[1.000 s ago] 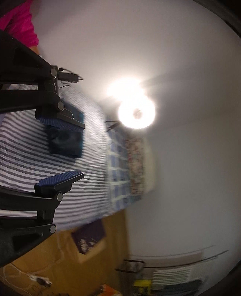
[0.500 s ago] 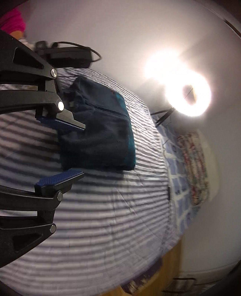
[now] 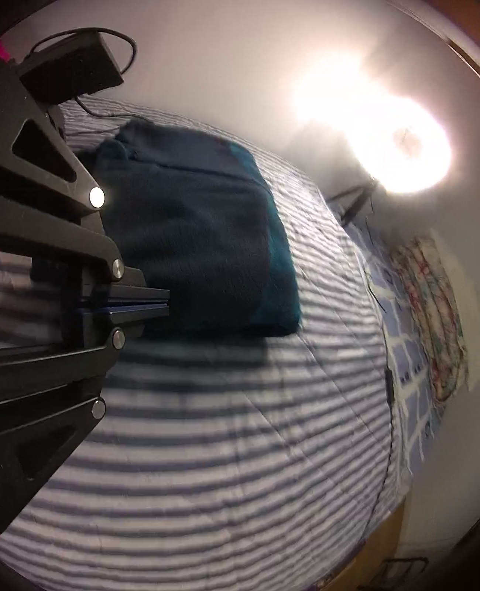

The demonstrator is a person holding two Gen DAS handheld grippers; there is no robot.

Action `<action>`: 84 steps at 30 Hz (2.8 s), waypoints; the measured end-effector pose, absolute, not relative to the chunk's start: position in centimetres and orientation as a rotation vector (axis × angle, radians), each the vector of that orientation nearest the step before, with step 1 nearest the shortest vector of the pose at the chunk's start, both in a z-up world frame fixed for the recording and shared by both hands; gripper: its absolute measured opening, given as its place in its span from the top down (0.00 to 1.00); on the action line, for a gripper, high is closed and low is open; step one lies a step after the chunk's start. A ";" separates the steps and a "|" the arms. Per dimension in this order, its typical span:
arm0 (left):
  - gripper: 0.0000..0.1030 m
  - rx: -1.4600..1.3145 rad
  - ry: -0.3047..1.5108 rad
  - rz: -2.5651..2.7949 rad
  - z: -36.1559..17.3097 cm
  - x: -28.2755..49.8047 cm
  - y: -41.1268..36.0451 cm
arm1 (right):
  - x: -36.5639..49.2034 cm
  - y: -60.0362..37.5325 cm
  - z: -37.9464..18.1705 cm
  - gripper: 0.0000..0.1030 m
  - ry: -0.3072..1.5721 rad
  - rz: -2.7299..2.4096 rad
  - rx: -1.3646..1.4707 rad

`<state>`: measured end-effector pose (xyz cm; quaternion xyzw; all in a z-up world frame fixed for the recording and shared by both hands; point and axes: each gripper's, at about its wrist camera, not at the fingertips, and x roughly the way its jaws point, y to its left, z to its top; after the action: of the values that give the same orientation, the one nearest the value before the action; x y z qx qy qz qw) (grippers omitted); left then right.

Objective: Fold large clothes

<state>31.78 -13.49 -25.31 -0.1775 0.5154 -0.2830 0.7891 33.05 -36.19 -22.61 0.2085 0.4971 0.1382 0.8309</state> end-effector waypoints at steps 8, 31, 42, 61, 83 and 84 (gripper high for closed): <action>0.96 -0.336 1.080 -0.608 -24.4 30.8 -14.0 | 31.7 -39.9 -23.4 0.38 1.023 0.343 0.664; 0.52 -0.385 0.911 -0.409 -19.3 31.6 -0.6 | 29.9 -39.3 -21.6 0.28 0.935 0.360 0.538; 0.45 -0.185 0.940 -0.296 -23.5 37.9 0.5 | 32.9 -32.1 -20.5 0.53 0.852 0.326 0.300; 0.23 -0.579 1.047 -0.330 -26.7 38.7 7.1 | 32.1 -37.1 -24.4 0.16 0.953 0.373 0.460; 0.54 -0.568 1.119 -0.355 -28.5 43.9 1.3 | 34.9 -34.7 -30.4 0.36 1.078 0.507 0.677; 0.58 -0.534 1.113 -0.349 -28.0 43.8 0.8 | 35.0 -34.4 -30.3 0.42 1.084 0.500 0.657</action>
<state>43.79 0.83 -28.00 -0.2491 0.5190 -0.1627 0.8013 34.99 -34.38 -30.26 0.3038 0.5009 0.2311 0.7768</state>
